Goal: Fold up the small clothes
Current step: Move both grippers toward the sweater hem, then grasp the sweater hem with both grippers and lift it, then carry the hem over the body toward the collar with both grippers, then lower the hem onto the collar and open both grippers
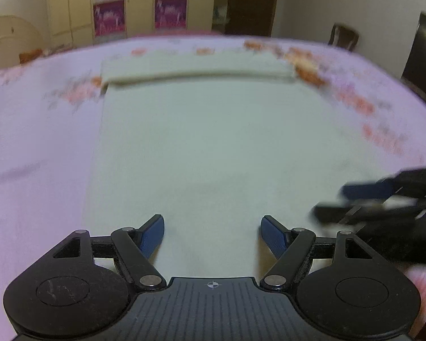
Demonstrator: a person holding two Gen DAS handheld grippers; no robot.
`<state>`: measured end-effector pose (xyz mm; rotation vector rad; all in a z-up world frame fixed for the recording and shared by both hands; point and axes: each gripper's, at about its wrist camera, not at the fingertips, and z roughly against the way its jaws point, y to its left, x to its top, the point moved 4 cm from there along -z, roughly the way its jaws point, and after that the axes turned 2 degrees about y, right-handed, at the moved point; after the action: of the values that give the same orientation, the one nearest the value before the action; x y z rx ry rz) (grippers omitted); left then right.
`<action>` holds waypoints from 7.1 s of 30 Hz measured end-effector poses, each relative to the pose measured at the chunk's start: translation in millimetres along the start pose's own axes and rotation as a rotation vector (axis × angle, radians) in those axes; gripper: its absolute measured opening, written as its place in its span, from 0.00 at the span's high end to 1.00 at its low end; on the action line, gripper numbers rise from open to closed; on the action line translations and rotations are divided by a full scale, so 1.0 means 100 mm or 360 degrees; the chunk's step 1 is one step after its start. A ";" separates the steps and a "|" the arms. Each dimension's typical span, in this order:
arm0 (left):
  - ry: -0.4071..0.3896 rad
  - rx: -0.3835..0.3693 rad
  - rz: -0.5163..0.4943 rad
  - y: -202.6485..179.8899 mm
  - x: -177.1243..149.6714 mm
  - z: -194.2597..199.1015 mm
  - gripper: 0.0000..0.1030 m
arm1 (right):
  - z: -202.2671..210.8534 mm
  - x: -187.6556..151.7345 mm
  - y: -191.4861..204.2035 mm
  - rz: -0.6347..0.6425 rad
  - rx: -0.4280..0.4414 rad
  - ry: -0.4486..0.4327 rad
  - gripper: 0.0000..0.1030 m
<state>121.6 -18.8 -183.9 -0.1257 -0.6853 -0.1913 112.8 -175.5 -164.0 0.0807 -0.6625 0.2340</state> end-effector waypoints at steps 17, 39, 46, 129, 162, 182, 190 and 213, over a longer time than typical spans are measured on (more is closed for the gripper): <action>-0.0037 0.0078 -0.0001 0.07 -0.26 0.16 0.17 | 0.17 -0.40 -0.37 -0.0155 -0.0256 -0.0011 0.52; 0.0064 -0.0028 0.0265 0.47 -0.65 0.52 0.17 | 0.59 -0.58 -0.57 -0.0360 -0.0287 -0.0032 0.27; 0.0039 -0.0083 0.0463 0.56 -0.62 0.49 0.45 | 0.43 -0.68 -0.84 -0.0531 -0.0205 0.0054 0.35; -0.0451 -0.0102 0.0715 1.26 2.52 -1.51 0.90 | -1.28 2.19 -2.05 -0.0953 0.0397 -0.0297 0.90; -0.0203 0.0137 0.0355 1.45 2.81 -2.27 0.89 | -2.11 2.66 -1.91 -0.0334 -0.0025 -0.0147 0.81; -0.0248 0.0164 0.0420 1.63 2.70 -2.18 0.97 | -2.10 2.66 -2.17 -0.0531 0.0023 -0.0188 0.57; -0.0323 0.0156 0.0387 1.51 2.78 -2.09 0.30 | -2.11 2.64 -2.00 -0.0405 0.0037 -0.0143 0.46; -0.0303 0.0297 0.0343 1.59 2.77 -2.28 0.97 | -1.92 2.76 -2.03 -0.0246 -0.0187 -0.0341 0.96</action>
<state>506.6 58.3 -190.5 -0.0383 -0.8697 0.0928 487.5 -291.7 -144.9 0.0443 -0.8775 0.0370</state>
